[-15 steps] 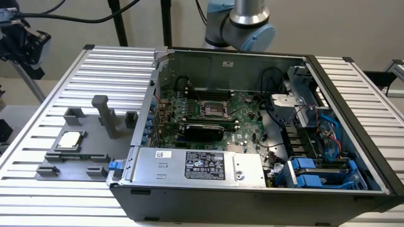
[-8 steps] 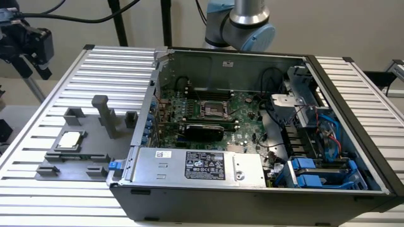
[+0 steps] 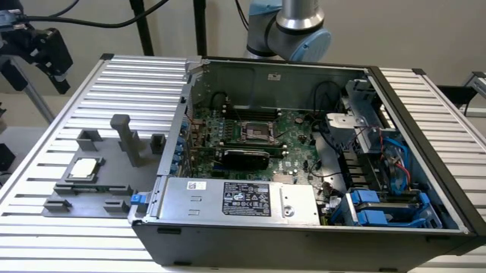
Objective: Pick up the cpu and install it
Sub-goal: 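Pick up the cpu and move it towards the insertion slot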
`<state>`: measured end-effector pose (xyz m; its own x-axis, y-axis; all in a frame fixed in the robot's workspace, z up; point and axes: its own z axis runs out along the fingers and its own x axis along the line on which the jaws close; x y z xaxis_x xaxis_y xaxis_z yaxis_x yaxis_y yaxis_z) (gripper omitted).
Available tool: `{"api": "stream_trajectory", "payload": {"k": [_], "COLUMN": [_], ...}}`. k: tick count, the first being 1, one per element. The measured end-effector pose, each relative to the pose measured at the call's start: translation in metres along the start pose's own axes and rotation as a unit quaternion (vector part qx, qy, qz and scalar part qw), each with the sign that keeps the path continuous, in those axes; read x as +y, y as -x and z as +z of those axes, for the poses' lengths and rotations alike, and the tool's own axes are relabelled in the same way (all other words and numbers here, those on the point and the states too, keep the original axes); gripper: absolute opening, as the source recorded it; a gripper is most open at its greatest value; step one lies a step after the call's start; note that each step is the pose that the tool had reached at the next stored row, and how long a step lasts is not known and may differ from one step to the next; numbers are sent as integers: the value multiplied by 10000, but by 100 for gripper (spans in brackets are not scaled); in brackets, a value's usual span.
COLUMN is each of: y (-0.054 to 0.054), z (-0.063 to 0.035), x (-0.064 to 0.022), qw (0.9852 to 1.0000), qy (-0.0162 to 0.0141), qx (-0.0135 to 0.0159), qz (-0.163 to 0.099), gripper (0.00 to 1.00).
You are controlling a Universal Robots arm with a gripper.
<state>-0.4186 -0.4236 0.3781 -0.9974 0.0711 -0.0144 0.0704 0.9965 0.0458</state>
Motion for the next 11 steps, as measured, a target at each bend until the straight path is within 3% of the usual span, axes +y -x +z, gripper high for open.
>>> {"api": "stream_trajectory", "payload": {"k": [1,11], "y": [0,1], "z": [10,189], "x": [-2,-57], "qw": [10000,10000], "qy": [1,15], "qx": [-1,2], "qz": [0,-50], "gripper": [77,77]}}
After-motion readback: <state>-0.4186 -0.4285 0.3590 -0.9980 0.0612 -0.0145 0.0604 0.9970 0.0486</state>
